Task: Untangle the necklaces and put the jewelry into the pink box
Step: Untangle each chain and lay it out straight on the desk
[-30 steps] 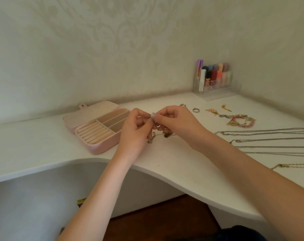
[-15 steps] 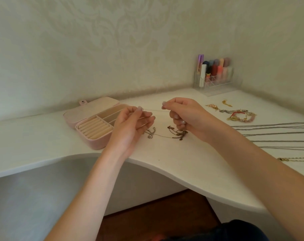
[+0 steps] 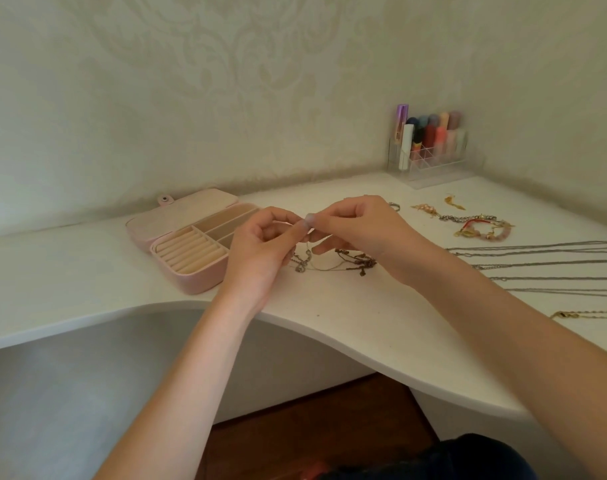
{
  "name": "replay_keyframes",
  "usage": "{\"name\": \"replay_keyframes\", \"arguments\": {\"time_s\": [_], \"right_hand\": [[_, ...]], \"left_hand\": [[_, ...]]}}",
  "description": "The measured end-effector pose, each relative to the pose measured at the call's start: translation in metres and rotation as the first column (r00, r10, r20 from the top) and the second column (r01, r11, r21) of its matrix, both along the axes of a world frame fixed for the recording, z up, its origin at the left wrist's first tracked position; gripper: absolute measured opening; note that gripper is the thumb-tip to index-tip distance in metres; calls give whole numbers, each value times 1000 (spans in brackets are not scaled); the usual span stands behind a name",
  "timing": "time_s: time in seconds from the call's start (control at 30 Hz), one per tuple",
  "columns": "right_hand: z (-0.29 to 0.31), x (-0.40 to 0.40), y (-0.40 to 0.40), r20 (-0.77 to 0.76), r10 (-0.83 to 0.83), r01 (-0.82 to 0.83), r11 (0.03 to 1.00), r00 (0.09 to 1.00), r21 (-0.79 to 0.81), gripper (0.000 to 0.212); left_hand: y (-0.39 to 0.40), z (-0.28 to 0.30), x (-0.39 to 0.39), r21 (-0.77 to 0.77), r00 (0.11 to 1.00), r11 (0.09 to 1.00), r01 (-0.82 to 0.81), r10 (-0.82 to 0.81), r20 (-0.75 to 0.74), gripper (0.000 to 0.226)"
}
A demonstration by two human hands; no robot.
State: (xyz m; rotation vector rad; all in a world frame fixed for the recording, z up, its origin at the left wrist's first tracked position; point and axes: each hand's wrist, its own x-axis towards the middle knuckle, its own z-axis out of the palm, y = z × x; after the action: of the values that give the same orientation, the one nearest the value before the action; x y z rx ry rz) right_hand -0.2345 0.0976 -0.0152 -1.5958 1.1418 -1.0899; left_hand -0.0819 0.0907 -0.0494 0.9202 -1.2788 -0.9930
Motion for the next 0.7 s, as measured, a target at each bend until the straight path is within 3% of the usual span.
{"name": "replay_keyframes", "arguments": {"time_s": [0.37,0.57,0.7], "right_hand": [[6,6,3,56,-6,-13,944,998,330,20],[6,1,3,-18,-31,33,988,999,154,29],[15,-2,-3,-216,-200,166,973,956,-162,29]], "left_hand": [[5,0,-5,-228,952,968,-102,162,260,22],[10,1,-14,-186,941,979,-85,140,309,24],[15,12,-32,-87,953,996,-21,46,299,44]]}}
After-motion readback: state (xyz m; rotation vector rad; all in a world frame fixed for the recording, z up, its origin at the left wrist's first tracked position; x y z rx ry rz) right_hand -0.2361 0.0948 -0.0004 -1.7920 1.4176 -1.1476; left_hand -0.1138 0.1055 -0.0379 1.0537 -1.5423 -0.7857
